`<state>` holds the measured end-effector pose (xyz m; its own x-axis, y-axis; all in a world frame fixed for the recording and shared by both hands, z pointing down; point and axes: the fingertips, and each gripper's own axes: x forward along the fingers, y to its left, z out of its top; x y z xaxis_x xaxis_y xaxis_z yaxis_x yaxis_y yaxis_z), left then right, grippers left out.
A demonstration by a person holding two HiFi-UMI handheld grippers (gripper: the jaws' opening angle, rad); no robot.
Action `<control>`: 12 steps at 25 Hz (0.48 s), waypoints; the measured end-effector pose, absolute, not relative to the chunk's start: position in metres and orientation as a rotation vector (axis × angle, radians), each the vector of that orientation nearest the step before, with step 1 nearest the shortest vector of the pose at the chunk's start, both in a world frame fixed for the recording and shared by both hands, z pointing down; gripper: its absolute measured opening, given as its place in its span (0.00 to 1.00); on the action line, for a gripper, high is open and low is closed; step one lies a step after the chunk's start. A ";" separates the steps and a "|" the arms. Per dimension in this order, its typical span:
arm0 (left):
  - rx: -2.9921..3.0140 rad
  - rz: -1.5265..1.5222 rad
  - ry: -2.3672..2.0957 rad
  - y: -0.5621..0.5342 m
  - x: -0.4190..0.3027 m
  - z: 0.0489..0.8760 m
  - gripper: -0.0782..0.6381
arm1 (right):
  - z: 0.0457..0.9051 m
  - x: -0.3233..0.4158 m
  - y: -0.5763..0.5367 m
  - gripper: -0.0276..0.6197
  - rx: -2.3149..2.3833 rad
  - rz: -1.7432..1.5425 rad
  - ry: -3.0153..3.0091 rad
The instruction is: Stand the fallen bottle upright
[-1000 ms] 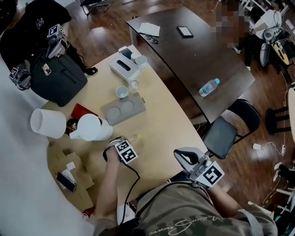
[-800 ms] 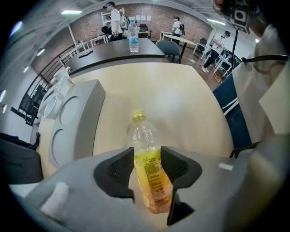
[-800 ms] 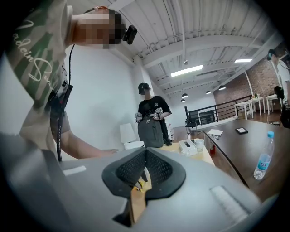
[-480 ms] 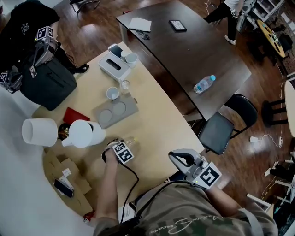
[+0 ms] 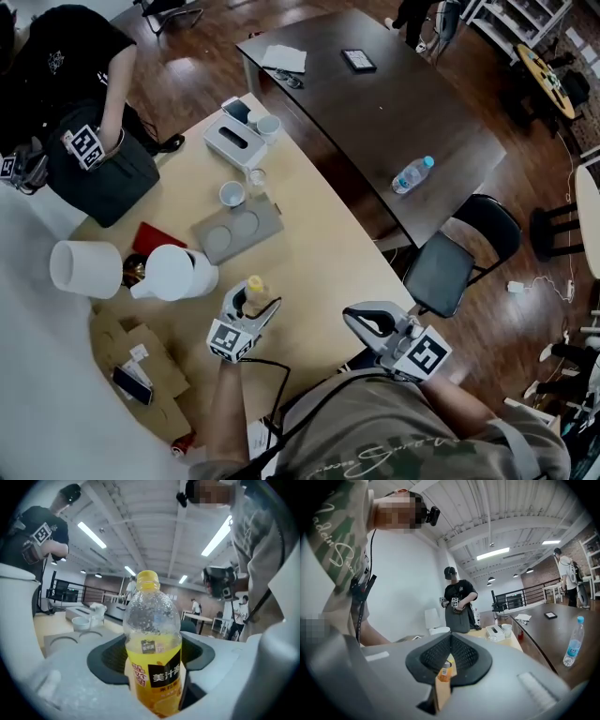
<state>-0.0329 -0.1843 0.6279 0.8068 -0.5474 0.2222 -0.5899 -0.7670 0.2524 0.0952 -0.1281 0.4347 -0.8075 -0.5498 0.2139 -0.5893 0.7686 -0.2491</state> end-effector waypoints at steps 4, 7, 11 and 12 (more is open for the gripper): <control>2.730 -0.029 -0.877 -0.168 -0.028 0.615 0.55 | 0.442 0.078 -0.112 0.05 0.855 0.439 -2.805; 2.746 -0.036 -0.869 -0.151 -0.024 0.637 0.55 | 0.440 0.059 -0.089 0.05 0.769 0.429 -2.817; 2.821 -0.015 -0.843 -0.140 -0.015 0.644 0.55 | 0.439 0.044 -0.065 0.05 0.729 0.373 -2.804; 2.840 -0.032 -0.836 -0.139 -0.012 0.643 0.55 | 0.442 0.043 -0.063 0.05 0.731 0.376 -2.799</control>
